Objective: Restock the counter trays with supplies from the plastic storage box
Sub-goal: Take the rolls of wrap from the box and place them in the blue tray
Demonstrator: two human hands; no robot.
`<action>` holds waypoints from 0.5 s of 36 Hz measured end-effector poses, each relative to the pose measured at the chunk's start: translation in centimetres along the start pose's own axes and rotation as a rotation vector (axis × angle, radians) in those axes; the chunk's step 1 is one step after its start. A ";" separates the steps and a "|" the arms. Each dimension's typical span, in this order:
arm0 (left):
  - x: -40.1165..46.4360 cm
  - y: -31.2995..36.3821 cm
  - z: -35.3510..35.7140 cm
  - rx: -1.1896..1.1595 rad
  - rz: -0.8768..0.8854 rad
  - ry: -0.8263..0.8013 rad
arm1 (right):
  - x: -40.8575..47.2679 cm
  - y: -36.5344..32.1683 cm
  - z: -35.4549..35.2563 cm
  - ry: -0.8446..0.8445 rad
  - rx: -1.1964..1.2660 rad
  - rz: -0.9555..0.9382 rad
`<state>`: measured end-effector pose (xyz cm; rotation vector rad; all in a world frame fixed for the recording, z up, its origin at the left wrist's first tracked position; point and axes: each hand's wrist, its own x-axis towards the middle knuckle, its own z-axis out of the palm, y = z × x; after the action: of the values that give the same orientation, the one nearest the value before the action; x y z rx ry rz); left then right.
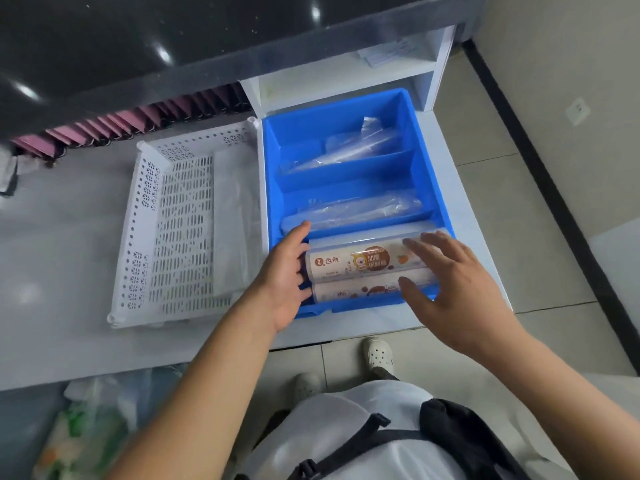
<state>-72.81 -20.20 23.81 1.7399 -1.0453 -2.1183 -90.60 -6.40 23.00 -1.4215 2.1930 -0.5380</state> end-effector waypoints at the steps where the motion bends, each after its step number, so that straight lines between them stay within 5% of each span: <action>1: 0.0 0.0 0.1 -0.001 0.004 0.011 | -0.1 0.1 -0.1 0.024 0.037 0.032; 15: 0.1 -1.5 -1.0 0.176 0.146 -0.058 | 0.0 0.1 0.4 -0.034 -0.060 0.055; 18: -2.0 -1.3 -2.0 0.212 0.246 0.014 | -0.7 -0.9 0.8 0.076 -0.023 0.065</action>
<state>-70.01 -18.89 24.40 1.6105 -1.4434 -1.9014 -89.23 -6.19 23.01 -1.3567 2.3035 -0.5539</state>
